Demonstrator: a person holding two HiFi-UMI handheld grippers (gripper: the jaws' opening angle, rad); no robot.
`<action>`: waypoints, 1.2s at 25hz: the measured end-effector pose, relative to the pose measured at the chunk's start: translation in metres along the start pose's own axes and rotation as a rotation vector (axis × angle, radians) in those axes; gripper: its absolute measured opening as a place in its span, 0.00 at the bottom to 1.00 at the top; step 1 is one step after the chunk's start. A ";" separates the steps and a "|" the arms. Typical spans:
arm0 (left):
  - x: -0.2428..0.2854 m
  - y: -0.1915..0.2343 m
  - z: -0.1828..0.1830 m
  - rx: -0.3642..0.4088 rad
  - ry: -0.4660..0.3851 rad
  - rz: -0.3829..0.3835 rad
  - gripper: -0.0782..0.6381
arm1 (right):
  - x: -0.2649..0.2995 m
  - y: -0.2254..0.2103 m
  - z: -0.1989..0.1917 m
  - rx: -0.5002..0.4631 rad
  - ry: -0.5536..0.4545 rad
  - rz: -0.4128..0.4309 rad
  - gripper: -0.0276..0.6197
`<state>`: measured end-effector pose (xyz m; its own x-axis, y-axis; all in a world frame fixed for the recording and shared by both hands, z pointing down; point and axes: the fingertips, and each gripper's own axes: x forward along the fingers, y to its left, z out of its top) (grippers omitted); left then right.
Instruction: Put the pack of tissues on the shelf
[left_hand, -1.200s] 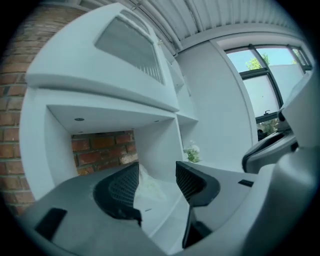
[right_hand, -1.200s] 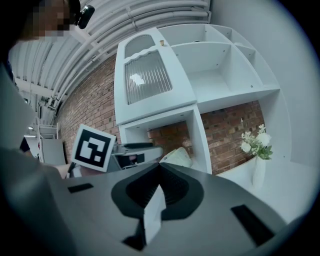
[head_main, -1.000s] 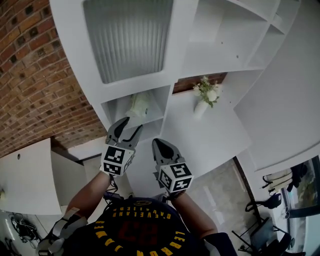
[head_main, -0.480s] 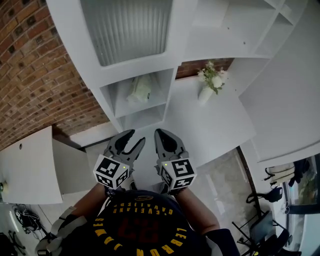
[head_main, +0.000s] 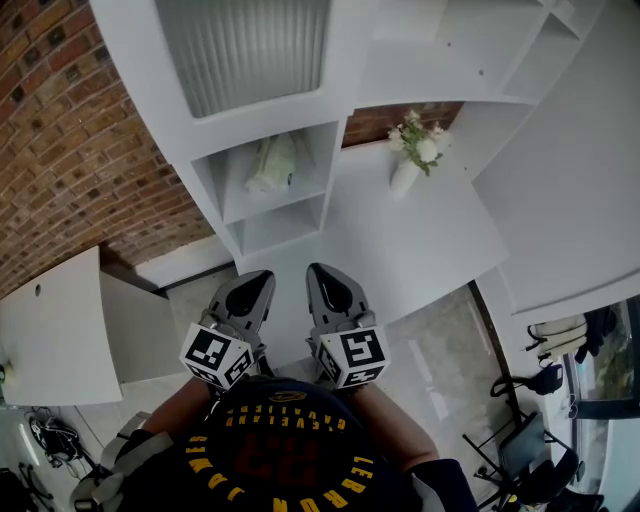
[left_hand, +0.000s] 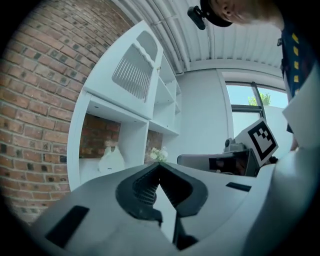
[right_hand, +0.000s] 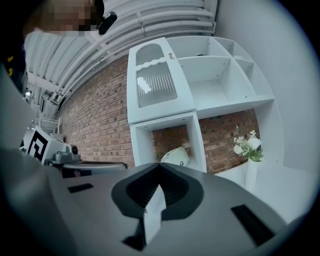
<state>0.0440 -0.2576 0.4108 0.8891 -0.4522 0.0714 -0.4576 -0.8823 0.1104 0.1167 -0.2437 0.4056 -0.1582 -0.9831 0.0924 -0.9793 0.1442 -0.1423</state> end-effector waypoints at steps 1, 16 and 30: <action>-0.001 -0.002 -0.002 -0.007 0.005 -0.003 0.11 | -0.002 0.002 -0.002 0.001 0.004 0.002 0.05; -0.021 0.005 0.011 0.022 -0.020 0.041 0.11 | -0.007 0.039 0.015 -0.109 -0.051 0.084 0.05; -0.051 0.056 0.024 -0.035 -0.047 0.158 0.11 | -0.008 0.041 -0.017 -0.079 0.053 0.094 0.05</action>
<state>-0.0271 -0.2870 0.3899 0.8052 -0.5914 0.0440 -0.5913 -0.7949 0.1362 0.0754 -0.2282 0.4154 -0.2545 -0.9577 0.1341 -0.9663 0.2462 -0.0752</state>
